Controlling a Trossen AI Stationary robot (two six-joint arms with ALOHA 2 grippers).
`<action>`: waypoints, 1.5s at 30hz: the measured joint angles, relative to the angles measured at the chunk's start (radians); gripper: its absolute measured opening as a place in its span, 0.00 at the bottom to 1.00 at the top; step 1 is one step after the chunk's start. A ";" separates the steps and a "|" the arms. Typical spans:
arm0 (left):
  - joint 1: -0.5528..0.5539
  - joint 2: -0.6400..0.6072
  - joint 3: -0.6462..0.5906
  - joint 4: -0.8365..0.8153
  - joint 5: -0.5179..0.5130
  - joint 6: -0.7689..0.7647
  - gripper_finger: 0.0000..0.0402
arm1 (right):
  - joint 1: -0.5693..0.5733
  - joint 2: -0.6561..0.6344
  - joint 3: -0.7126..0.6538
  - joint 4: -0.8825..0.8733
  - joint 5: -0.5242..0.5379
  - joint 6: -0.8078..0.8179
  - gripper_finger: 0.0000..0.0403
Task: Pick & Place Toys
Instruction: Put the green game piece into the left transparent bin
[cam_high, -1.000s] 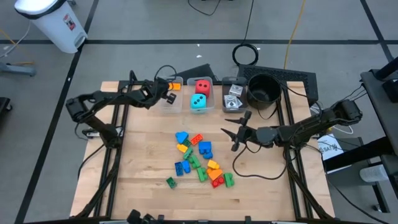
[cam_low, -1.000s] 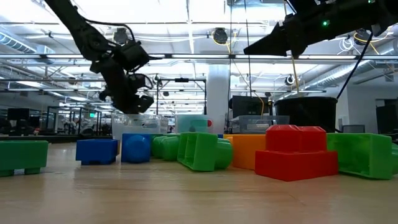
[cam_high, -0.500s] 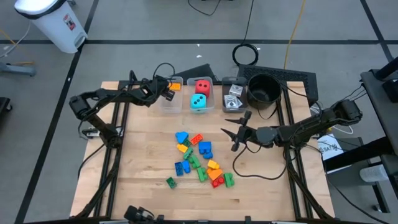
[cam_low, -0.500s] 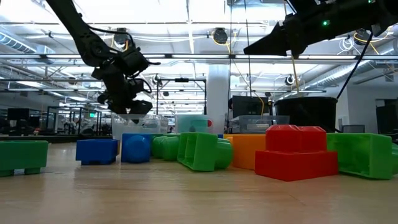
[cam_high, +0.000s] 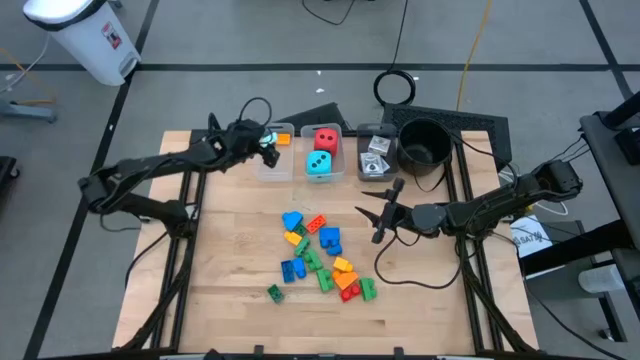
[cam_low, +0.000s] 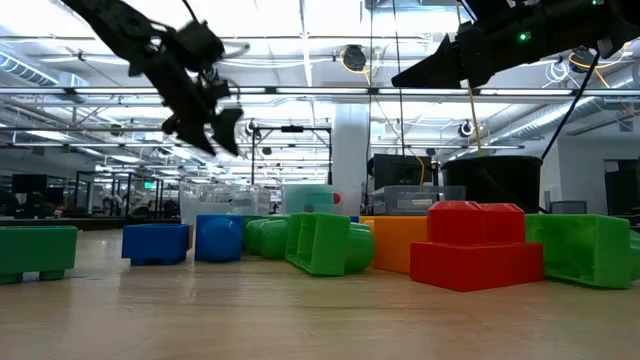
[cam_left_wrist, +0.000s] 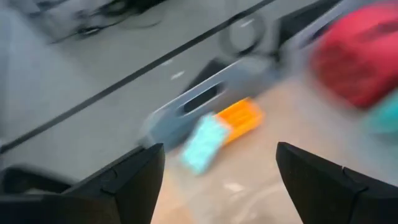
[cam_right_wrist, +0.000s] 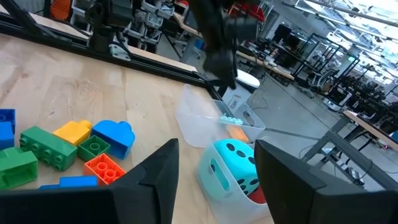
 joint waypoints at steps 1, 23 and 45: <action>-0.012 -0.031 -0.004 0.004 0.044 -0.006 0.78 | 0.000 0.000 0.000 0.000 0.000 0.005 0.45; -0.289 -0.390 -0.511 0.556 0.196 -0.284 0.74 | 0.083 0.122 0.001 0.352 -0.729 0.227 0.63; -0.340 -0.389 -0.512 0.554 0.196 -0.328 0.73 | 0.419 0.394 0.005 -0.034 -0.622 0.855 0.78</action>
